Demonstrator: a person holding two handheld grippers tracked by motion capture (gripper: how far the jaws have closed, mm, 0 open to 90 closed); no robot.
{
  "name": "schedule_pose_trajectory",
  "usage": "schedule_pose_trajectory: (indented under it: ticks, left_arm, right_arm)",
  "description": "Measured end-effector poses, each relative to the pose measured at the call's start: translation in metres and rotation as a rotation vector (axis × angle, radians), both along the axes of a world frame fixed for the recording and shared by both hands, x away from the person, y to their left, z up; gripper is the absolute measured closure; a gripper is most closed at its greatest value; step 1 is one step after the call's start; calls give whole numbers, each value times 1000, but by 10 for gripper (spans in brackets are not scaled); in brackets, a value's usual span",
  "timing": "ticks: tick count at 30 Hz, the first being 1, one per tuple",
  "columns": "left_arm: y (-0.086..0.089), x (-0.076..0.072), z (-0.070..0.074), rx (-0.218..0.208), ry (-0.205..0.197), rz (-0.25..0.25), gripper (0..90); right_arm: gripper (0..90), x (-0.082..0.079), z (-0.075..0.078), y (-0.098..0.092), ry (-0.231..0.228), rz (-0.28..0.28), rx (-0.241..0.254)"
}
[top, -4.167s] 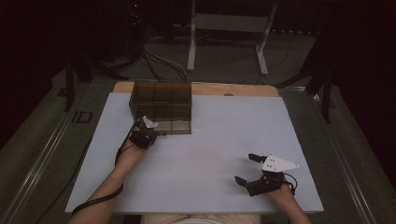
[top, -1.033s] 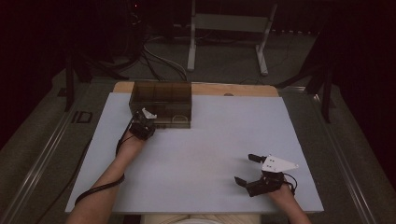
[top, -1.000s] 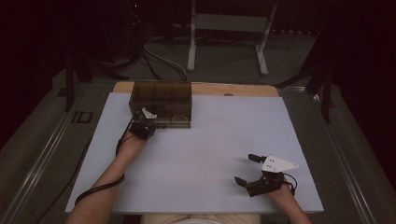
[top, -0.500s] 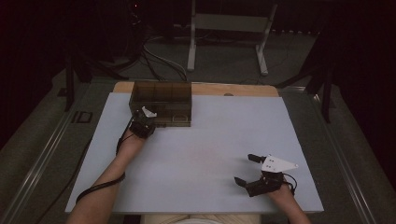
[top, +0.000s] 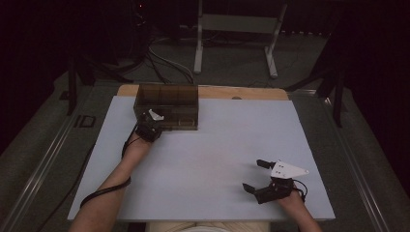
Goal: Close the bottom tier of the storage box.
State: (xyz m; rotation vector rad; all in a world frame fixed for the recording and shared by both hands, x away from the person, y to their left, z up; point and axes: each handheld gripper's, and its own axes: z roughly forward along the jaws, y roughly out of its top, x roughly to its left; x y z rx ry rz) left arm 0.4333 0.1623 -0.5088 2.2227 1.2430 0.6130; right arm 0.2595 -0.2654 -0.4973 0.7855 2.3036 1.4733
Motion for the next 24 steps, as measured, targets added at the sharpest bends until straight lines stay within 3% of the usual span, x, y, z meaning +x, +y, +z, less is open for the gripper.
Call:
schedule_pose_trajectory:
  ticks: [10, 14, 24]
  left_arm:
    - [2, 3, 1, 4, -13, 15, 900]
    - [1, 3, 1, 17, -46, 28, 900]
    - [4, 9, 3, 15, -48, 46, 900]
  right_arm:
    - [0, 0, 0, 0, 2, 0, 1]
    - [0, 0, 0, 0, 2, 2, 0]
    - [0, 0, -1, 0, 2, 0, 1]
